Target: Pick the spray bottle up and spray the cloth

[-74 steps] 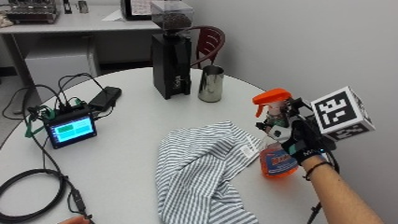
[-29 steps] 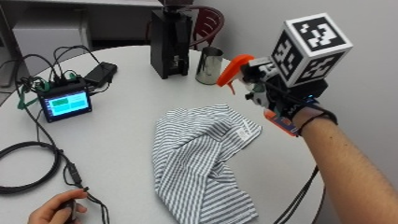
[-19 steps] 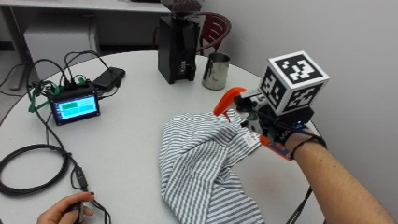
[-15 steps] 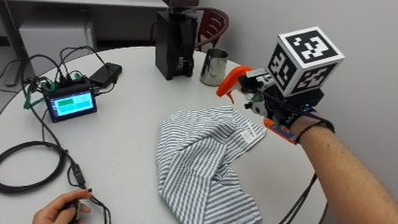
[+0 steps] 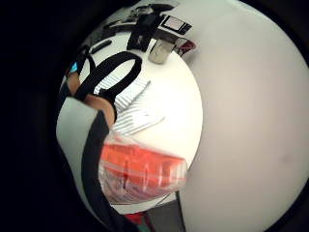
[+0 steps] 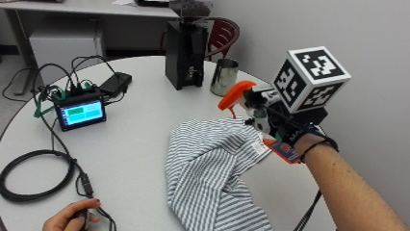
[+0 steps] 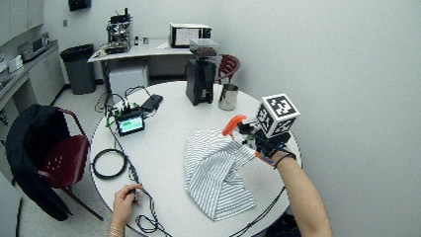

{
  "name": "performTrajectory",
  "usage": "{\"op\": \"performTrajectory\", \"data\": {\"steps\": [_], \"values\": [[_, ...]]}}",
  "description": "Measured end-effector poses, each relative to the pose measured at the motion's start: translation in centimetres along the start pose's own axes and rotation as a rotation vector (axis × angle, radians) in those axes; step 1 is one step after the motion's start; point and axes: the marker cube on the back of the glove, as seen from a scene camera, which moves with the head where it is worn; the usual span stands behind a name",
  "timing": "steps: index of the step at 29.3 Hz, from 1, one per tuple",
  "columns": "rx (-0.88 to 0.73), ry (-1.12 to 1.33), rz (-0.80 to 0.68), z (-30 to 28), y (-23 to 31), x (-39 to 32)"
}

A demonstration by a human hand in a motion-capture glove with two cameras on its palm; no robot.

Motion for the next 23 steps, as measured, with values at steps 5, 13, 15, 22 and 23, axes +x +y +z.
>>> {"op": "performTrajectory", "data": {"steps": [5,13,15,22,23], "values": [[0.137,-0.21,0.023,-3.6,-1.3,-1.6],[0.21,-0.696,0.033,-3.7,-2.4,-7.4],[0.197,-0.789,0.032,-2.7,-2.5,-8.6],[0.162,-0.881,0.082,2.9,-1.6,-10.1],[0.156,-0.882,0.093,3.7,-1.3,-10.0]]}}
